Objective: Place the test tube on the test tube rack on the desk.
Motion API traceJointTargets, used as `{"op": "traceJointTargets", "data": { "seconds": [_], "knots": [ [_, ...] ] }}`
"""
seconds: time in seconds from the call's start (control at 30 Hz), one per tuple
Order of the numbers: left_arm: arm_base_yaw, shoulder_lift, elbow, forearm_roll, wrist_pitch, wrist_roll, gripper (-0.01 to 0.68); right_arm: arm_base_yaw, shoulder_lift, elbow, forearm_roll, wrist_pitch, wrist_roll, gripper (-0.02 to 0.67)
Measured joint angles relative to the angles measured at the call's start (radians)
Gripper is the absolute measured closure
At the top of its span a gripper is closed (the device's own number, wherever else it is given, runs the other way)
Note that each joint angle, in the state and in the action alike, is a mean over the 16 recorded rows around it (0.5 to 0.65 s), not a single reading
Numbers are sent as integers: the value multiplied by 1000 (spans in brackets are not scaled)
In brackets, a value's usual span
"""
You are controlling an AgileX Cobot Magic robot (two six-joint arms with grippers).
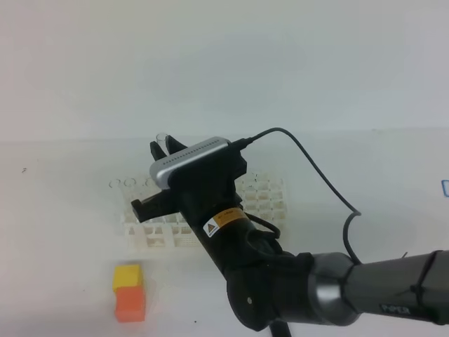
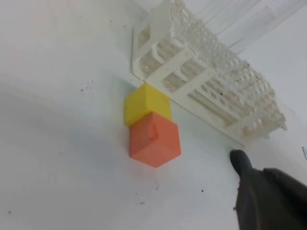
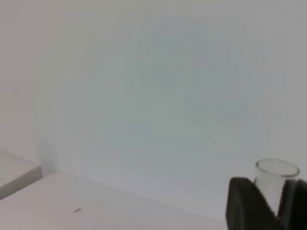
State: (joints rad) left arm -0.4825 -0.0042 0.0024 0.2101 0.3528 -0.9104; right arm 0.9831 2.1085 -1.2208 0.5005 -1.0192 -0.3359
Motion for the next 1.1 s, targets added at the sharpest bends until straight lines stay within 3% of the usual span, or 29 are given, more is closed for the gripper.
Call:
{"op": "traceJointTargets", "data": {
  "seconds": [1.1],
  "knots": [
    [0,0,0,2,0,0,674,22,104,-18,-2,-8,2,524]
  ]
}}
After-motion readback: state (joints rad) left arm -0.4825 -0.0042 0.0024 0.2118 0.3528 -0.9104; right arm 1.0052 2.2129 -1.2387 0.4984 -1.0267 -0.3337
